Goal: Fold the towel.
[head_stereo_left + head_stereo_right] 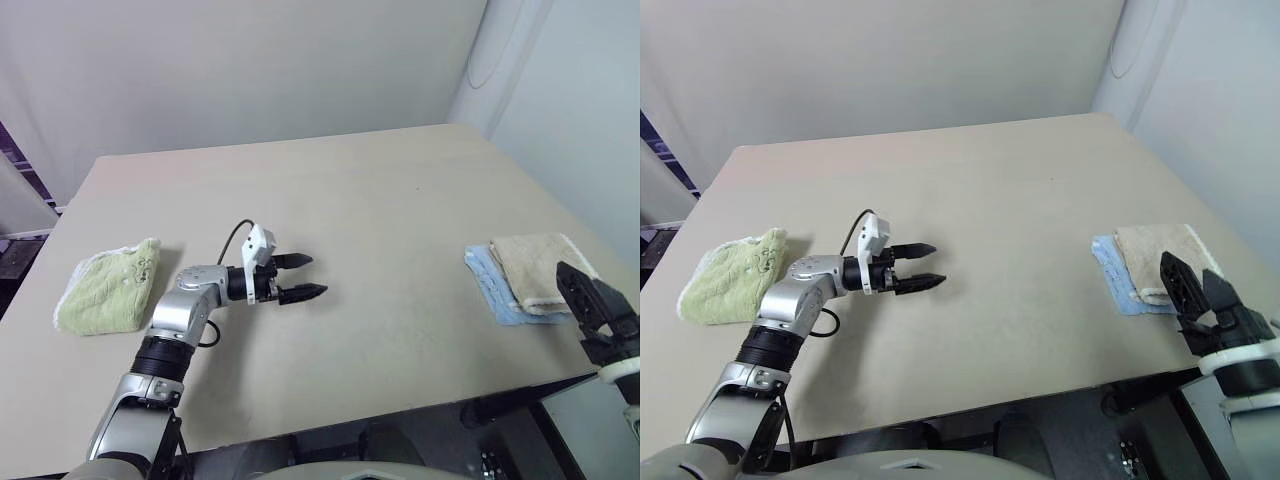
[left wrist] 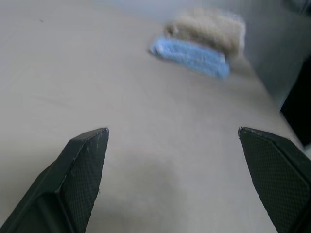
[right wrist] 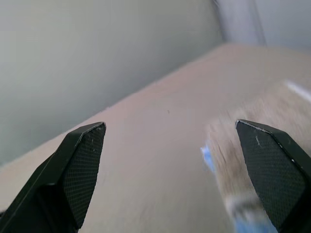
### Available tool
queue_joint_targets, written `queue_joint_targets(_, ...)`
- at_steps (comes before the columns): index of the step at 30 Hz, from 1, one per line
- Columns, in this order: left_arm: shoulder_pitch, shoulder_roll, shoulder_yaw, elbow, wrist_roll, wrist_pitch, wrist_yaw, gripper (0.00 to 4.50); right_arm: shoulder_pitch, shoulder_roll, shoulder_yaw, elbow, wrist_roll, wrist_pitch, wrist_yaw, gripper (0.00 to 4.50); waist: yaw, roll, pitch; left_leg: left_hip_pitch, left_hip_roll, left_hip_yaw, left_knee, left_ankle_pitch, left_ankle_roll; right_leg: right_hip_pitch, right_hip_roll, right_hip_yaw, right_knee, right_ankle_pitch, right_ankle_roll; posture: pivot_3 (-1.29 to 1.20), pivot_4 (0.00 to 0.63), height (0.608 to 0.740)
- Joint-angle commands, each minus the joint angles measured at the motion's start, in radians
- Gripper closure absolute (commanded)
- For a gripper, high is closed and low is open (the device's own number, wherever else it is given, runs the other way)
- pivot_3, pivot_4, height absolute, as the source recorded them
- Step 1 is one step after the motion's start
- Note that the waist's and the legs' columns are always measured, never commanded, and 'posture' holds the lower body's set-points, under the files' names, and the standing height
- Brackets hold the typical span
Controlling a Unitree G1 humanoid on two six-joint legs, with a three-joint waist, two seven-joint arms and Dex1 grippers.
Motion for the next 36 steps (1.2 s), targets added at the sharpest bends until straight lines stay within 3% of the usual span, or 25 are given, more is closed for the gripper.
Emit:
queue_joint_targets(1,-0.010,0.075,0.081,-0.076,-0.127,0.156,-0.043,0.00,-0.070,-0.032,0.076,0.045,-0.136,-0.033,0.012,0.03,0.000,-0.001,0.000,0.000,0.000,0.000,0.000,0.000,0.000,0.000,0.000,0.000,0.000,0.000,0.000,0.00,0.000,0.740)
queue_joint_targets(6,0.080,0.195,0.081,-0.182,-0.154,0.207,-0.095,0.00,-0.153,-0.037,0.142,0.116,-0.225,-0.069,0.080,0.03,0.008,0.001,0.001,-0.001,-0.001,0.000,-0.001,0.000,0.000,-0.002,0.001,0.000,0.000,-0.003,-0.001,0.00,0.000,0.740)
queue_joint_targets(8,0.113,0.220,0.080,-0.221,-0.154,0.210,-0.094,0.00,-0.176,-0.033,0.156,0.132,-0.242,-0.077,0.098,0.03,0.005,0.004,0.003,-0.001,-0.009,-0.016,-0.003,0.000,0.001,0.010,-0.007,-0.015,-0.003,-0.005,0.000,0.00,0.000,0.740)
queue_joint_targets(12,0.145,0.227,0.086,-0.267,-0.164,0.215,-0.068,0.00,-0.205,-0.036,0.185,0.138,-0.233,-0.063,0.135,0.03,0.016,0.014,0.012,0.002,-0.060,-0.094,-0.002,0.003,0.003,0.037,-0.035,-0.063,0.004,-0.024,0.008,0.00,0.000,0.740)
queue_joint_targets(14,0.152,0.230,0.088,-0.283,-0.171,0.220,-0.058,0.00,-0.219,-0.034,0.195,0.150,-0.237,-0.054,0.130,0.03,0.036,0.018,0.015,0.006,-0.085,-0.135,-0.002,0.007,0.003,0.044,-0.038,-0.070,0.006,-0.033,0.018,0.00,0.000,0.740)
queue_joint_targets(17,0.166,0.238,0.091,-0.307,-0.174,0.225,-0.049,0.00,-0.237,-0.038,0.206,0.182,-0.249,-0.045,0.133,0.03,0.062,0.019,0.014,0.008,-0.084,-0.135,-0.005,0.008,0.001,0.041,-0.039,-0.065,0.010,-0.033,0.013,0.00,0.000,0.740)
queue_joint_targets(21,0.183,0.264,0.098,-0.331,-0.180,0.236,-0.051,0.00,-0.254,-0.024,0.211,0.186,-0.283,-0.088,0.173,0.03,0.053,0.016,0.016,0.008,-0.095,-0.143,-0.018,0.012,-0.005,0.042,-0.041,-0.061,0.009,-0.035,0.011,0.00,0.000,0.740)
queue_joint_targets(24,0.187,0.285,0.096,-0.337,-0.174,0.228,-0.048,0.00,-0.265,-0.015,0.211,0.198,-0.286,-0.085,0.161,0.03,0.032,0.015,0.018,0.017,-0.139,-0.193,-0.023,0.022,0.000,0.055,-0.068,-0.085,0.024,-0.052,0.028,0.00,0.000,0.740)
queue_joint_targets(27,0.180,0.302,0.093,-0.356,-0.187,0.239,-0.044,0.00,-0.278,-0.007,0.209,0.208,-0.262,-0.069,0.150,0.03,0.034,0.016,0.018,0.022,-0.185,-0.263,-0.023,0.025,-0.001,0.057,-0.070,-0.087,0.025,-0.062,0.039,0.00,0.000,0.740)
queue_joint_targets(30,0.162,0.307,0.095,-0.355,-0.198,0.252,-0.034,0.00,-0.289,-0.004,0.207,0.223,-0.274,-0.072,0.148,0.03,0.038,0.013,0.017,0.022,-0.185,-0.254,-0.031,0.028,-0.008,0.044,-0.070,-0.070,0.027,-0.062,0.033,0.00,0.000,0.740)
queue_joint_targets(36,0.144,0.314,0.091,-0.375,-0.211,0.281,-0.018,0.00,-0.281,0.022,0.199,0.210,-0.291,-0.116,0.171,0.03,0.033,0.012,0.018,0.019,-0.183,-0.239,-0.039,0.029,-0.010,0.036,-0.070,-0.054,0.027,-0.061,0.032,0.00,0.000,0.740)
